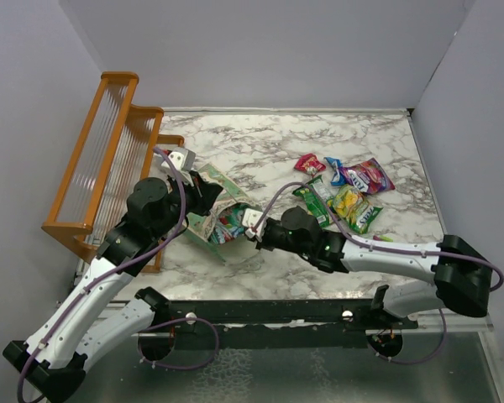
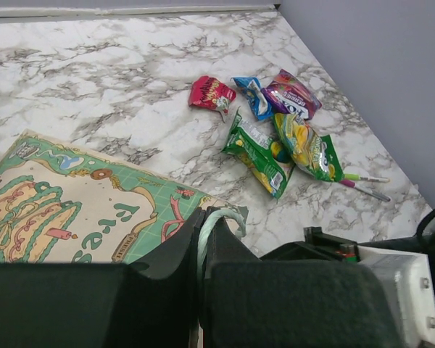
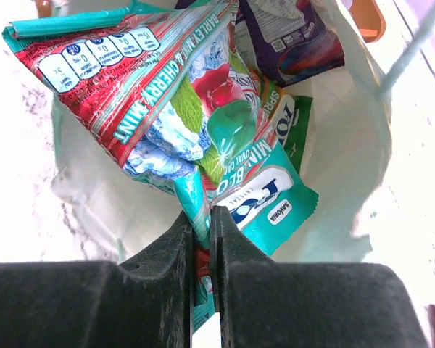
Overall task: Take the snacks out of the paper bag
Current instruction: Take out the snack from the paper bag, then place the snack at the center of the board.
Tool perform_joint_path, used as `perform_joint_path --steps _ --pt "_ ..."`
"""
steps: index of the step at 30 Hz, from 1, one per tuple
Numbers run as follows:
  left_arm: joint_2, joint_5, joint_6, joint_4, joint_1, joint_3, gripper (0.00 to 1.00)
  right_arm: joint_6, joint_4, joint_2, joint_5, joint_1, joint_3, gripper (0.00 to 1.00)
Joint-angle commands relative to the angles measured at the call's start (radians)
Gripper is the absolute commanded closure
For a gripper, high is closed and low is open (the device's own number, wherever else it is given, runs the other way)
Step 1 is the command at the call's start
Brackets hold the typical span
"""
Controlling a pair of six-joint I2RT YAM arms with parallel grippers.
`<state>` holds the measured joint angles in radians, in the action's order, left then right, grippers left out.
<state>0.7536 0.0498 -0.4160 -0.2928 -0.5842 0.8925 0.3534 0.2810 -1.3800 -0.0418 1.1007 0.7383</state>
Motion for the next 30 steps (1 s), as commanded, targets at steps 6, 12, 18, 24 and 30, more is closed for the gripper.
perform_joint_path --steps 6,12,18,24,30 --pt "0.001 -0.057 -0.001 0.031 0.003 0.008 1.0 -0.081 -0.131 0.281 -0.036 0.007 -0.053 0.99" --pt "0.007 -0.083 -0.01 0.028 0.003 0.018 1.0 -0.097 -0.25 0.467 -0.005 0.007 -0.057 0.99" --pt "0.02 -0.098 -0.008 0.016 0.003 0.036 1.0 -0.123 -0.317 0.619 0.013 0.007 -0.07 0.99" --pt "0.016 -0.1 0.005 0.003 0.003 0.038 1.0 -0.197 -0.453 0.664 0.172 0.007 -0.036 0.99" --pt "0.012 -0.104 0.01 -0.003 0.003 0.038 1.0 -0.261 -0.445 0.702 0.411 0.007 -0.058 0.99"
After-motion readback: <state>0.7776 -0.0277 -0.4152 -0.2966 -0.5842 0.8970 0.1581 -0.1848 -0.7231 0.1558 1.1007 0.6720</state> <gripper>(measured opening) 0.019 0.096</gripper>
